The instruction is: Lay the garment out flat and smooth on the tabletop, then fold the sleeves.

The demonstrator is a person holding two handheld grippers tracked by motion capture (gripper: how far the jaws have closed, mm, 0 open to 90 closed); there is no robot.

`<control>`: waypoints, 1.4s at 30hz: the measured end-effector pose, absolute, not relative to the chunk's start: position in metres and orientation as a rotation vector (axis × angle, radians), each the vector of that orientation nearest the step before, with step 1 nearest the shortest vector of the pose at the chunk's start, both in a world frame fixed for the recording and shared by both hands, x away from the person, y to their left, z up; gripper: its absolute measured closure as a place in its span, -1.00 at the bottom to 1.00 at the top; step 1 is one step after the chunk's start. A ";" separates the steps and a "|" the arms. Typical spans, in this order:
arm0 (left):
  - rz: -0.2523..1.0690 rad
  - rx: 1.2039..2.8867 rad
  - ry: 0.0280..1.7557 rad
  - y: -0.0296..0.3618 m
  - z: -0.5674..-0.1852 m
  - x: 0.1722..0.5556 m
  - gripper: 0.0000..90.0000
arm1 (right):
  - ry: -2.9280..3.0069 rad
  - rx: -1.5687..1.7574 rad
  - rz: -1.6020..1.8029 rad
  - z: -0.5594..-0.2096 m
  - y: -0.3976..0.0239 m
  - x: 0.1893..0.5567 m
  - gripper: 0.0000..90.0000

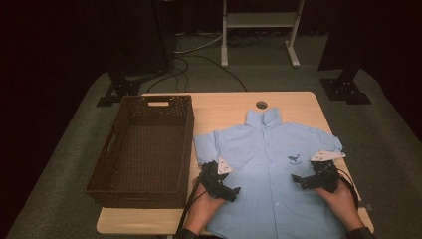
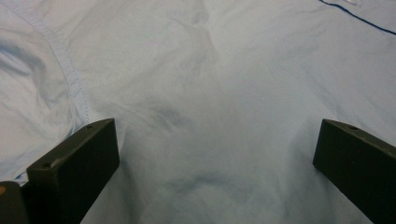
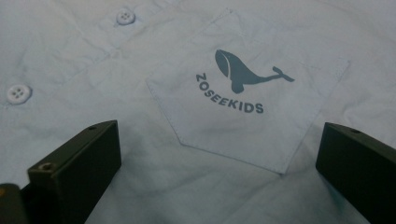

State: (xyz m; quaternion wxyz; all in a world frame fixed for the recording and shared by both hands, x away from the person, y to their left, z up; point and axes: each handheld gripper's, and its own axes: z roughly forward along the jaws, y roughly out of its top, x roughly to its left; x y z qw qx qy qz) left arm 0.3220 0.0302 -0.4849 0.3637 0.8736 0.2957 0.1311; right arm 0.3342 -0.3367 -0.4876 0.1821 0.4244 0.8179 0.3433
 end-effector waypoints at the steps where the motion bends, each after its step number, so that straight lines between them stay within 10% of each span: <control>1: 0.337 2.248 0.761 0.030 -0.485 0.322 -1.00 | 2.319 1.207 0.976 -0.488 -0.339 0.333 -1.00; 42: 0.340 2.212 0.748 0.024 -0.446 0.341 -1.00 | 2.281 1.262 0.959 -0.488 -0.371 0.320 -1.00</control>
